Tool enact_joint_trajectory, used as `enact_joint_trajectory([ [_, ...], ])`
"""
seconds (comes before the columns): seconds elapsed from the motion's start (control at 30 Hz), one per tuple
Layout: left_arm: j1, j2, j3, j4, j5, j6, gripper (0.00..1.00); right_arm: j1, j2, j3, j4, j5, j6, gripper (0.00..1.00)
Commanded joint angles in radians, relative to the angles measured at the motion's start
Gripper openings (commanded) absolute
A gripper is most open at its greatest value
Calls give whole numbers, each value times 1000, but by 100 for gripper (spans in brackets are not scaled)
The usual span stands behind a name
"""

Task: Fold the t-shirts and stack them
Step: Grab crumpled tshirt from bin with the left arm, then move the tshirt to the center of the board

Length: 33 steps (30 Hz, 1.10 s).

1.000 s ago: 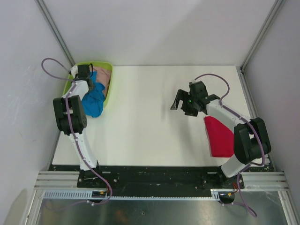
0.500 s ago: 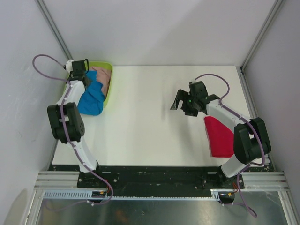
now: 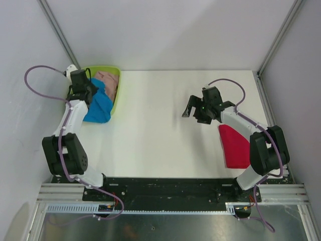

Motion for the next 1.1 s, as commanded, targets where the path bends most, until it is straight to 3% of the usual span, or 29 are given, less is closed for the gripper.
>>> enact_joint_trajectory([
  [0.0, -38, -134, -41, 134, 57, 12, 0, -5, 10, 34, 38, -5, -1, 100],
  [0.27, -165, -276, -139, 270, 85, 64, 0, -21, -7, 36, 52, -4, -9, 99],
  [0.57, -353, -411, -136, 289, 166, 131, 0, -56, -35, 61, 33, 21, -32, 99],
  [1.07, -689, -408, 15, 287, 196, 194, 0, -138, -105, 75, -16, 56, -50, 99],
])
